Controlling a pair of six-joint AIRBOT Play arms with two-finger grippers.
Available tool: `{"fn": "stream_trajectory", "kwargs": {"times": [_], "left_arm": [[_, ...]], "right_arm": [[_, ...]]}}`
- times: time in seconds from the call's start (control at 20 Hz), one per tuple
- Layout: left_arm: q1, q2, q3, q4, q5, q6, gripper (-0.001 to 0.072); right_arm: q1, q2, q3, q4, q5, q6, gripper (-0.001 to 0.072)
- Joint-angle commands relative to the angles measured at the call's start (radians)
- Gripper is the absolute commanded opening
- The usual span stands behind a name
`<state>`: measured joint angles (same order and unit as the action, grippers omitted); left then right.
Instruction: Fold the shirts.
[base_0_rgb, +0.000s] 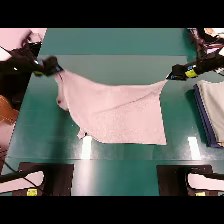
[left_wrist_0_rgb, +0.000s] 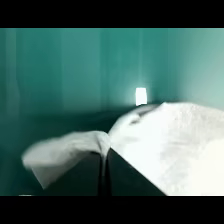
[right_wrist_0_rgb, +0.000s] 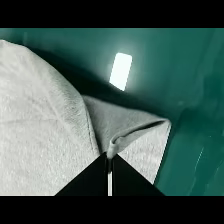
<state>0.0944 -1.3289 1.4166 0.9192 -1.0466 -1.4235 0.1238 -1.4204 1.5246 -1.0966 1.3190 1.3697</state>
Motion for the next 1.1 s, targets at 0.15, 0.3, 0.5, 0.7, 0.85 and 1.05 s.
{"fn": "stream_trajectory", "kwargs": {"times": [0.15,0.3,0.5,0.7,0.85,1.05], "left_arm": [[0.002,0.260,0.189,0.024,0.042,0.071,0.0021],[0.002,0.387,0.263,0.024,0.042,0.071,0.0022],[0.002,0.529,0.376,0.024,0.036,0.068,0.0022],[0.002,0.585,0.552,0.024,0.027,0.031,0.0021],[0.002,0.583,0.665,0.024,-0.013,0.024,0.0021],[0.002,0.561,0.540,0.134,-0.136,-0.029,0.0021]], "right_arm": [[-0.001,0.231,0.003,0.001,-0.152,-0.002,0.0012],[-0.001,0.395,0.003,0.000,-0.268,-0.032,0.0011],[-0.001,0.551,0.103,-0.069,-0.290,-0.036,0.0011],[-0.001,0.608,0.267,-0.172,-0.234,-0.031,0.0011],[-0.001,0.575,0.386,-0.234,-0.129,0.002,0.0011],[-0.001,0.407,0.513,-0.288,0.082,0.046,0.0011]]}}
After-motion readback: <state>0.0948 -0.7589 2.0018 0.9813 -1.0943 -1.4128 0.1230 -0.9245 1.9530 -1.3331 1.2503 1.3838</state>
